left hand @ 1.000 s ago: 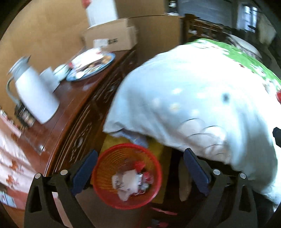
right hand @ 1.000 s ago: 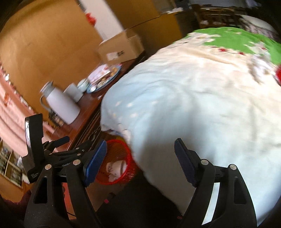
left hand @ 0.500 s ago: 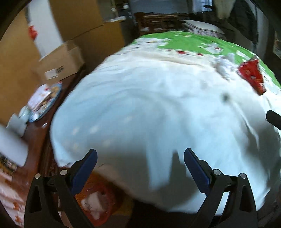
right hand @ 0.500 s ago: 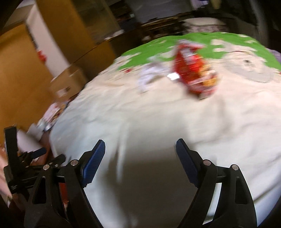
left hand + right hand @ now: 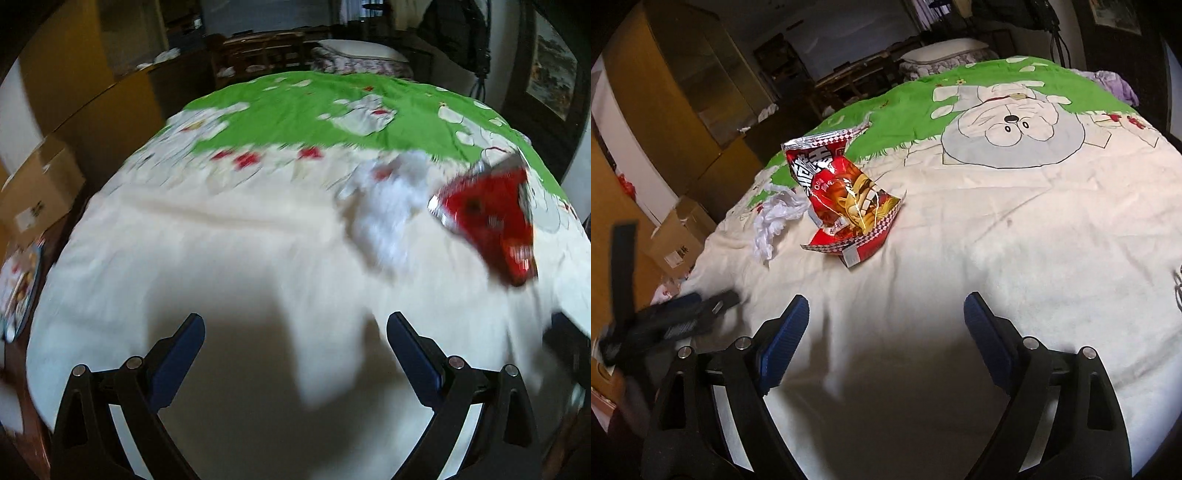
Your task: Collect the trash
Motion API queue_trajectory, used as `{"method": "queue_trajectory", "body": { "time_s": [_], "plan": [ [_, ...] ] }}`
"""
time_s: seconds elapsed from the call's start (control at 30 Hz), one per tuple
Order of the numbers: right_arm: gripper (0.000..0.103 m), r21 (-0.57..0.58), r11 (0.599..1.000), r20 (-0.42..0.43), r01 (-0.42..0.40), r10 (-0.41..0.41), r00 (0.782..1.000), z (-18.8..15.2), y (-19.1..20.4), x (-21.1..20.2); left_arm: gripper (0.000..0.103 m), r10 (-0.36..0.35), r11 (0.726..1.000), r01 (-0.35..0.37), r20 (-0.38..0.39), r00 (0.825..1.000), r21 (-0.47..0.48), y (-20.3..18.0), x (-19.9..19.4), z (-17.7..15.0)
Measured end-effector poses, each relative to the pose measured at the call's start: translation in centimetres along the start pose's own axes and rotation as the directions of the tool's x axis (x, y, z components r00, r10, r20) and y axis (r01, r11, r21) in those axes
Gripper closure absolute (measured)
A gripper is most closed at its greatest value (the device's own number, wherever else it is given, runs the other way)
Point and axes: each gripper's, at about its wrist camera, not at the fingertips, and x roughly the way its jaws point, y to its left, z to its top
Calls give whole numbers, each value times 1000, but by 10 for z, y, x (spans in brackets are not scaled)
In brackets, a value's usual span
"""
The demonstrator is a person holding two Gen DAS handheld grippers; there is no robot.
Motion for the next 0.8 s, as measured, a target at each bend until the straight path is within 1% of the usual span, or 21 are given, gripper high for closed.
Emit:
{"method": "queue_trajectory", "body": {
  "time_s": [0.07,0.2,0.33,0.47,0.53,0.6,0.63,0.67,0.7,0.8],
  "plan": [
    [16,4,1000,-2,-19,19,1000,0,-1,1,6,-11,1000,11,7,1000,11,-10,14,19],
    [14,26,999,-1,-48,48,999,2,-5,1,6,-30,999,30,15,999,12,-26,36,47],
    [13,16,999,-3,-43,43,999,2,-3,3,6,-24,1000,24,1,1000,-4,-33,56,62],
    [12,15,999,-3,-41,41,999,2,-3,4,6,-38,999,39,23,999,-33,-27,61,71],
    [12,13,999,-4,-38,38,999,2,-3,4,13,-69,996,71,44,997,-49,-22,59,75],
    [12,11,999,-4,-35,35,999,2,-3,5,44,-94,994,96,51,994,-42,-19,58,74],
    [12,9,999,-5,-32,32,999,2,-3,5,53,-95,995,96,48,994,-32,-17,57,73],
    [12,8,1000,-6,-30,30,1000,2,-2,5,66,-93,995,95,47,995,-27,-15,55,71],
    [12,6,1000,-7,-27,27,1000,3,-2,6,72,-92,995,93,47,995,-23,-11,53,68],
    [12,4,1000,-9,-25,25,1000,3,-2,6,72,-58,998,59,58,997,-11,4,37,50]
  ]
}}
